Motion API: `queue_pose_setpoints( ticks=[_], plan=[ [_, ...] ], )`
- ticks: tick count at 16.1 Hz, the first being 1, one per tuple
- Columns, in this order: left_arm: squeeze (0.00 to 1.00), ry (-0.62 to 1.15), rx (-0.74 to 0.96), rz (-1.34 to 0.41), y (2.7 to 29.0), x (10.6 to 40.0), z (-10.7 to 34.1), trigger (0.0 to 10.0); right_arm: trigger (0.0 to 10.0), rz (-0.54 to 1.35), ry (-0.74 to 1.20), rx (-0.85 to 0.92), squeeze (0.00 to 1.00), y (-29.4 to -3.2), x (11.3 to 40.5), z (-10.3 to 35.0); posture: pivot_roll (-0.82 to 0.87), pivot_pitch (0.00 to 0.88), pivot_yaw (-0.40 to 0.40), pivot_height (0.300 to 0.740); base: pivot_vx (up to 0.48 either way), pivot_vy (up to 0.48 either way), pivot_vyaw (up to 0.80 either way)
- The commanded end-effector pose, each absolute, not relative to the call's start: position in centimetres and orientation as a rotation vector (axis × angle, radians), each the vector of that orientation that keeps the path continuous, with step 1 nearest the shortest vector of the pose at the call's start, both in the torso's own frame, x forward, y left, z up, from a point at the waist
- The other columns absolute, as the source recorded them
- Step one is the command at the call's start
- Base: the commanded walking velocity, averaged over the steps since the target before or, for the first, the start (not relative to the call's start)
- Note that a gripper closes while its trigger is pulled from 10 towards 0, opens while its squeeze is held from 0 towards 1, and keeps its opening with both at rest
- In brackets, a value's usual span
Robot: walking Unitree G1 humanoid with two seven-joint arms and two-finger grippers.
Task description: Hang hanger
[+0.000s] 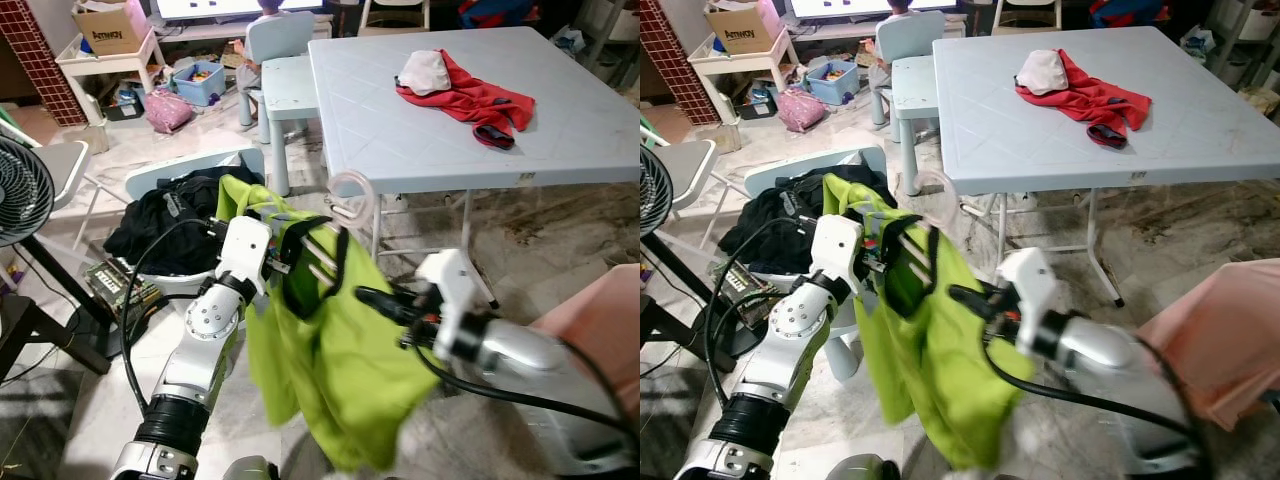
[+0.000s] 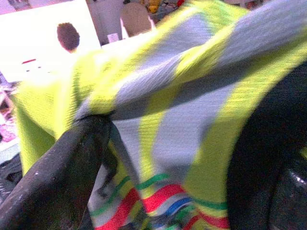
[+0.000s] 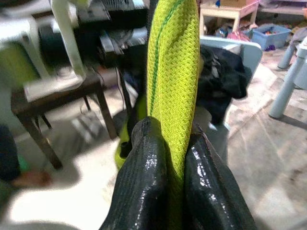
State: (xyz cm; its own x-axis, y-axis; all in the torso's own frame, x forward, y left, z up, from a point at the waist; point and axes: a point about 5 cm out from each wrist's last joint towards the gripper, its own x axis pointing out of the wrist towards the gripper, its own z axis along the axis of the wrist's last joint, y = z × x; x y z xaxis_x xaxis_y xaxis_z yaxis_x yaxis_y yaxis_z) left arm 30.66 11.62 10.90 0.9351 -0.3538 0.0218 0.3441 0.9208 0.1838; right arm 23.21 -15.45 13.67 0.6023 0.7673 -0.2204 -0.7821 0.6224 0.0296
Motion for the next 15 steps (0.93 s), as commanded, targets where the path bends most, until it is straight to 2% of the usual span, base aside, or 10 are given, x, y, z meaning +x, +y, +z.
queue_pose_setpoints(
  ticks=[1,3,8,10,11,13,15],
  plan=[
    [0.00,-0.050,0.211,-0.296,13.4,30.9,10.8,10.0,10.0,0.883,0.211,-0.107,0.00,-16.8,23.2,14.1,-0.06,0.000,0.033,0.740,0.000,0.000,0.00],
    [0.00,-0.045,0.233,-0.259,14.6,30.9,10.7,10.0,10.0,0.896,0.273,-0.173,0.00,-18.9,22.6,13.8,-0.07,0.000,0.034,0.740,0.000,0.000,0.00],
    [0.00,-0.041,0.251,-0.238,15.7,30.9,10.6,10.0,10.0,0.964,0.451,-0.380,0.00,-24.3,21.0,13.6,-0.07,0.000,0.034,0.740,0.000,0.000,0.00],
    [0.00,-0.040,0.254,-0.234,15.8,31.0,10.6,10.0,10.0,0.962,0.509,-0.486,0.00,-26.3,21.0,14.0,-0.08,0.000,0.039,0.740,0.000,0.000,0.00],
    [0.00,-0.042,0.254,-0.230,15.8,31.1,10.7,10.0,10.0,0.937,0.516,-0.628,0.00,-27.5,21.3,14.4,-0.09,0.003,0.039,0.740,0.000,0.000,0.00],
    [0.00,-0.045,0.250,-0.237,15.6,31.2,10.7,10.0,10.0,0.872,0.474,-0.752,0.00,-27.8,22.5,15.0,-0.10,0.001,0.038,0.740,0.000,0.000,0.00],
    [0.00,-0.036,0.252,-0.241,15.5,31.1,10.5,10.0,10.0,0.959,0.467,-0.682,0.00,-27.1,21.7,15.0,-0.10,0.002,0.037,0.740,0.000,0.000,0.00]
  ],
)
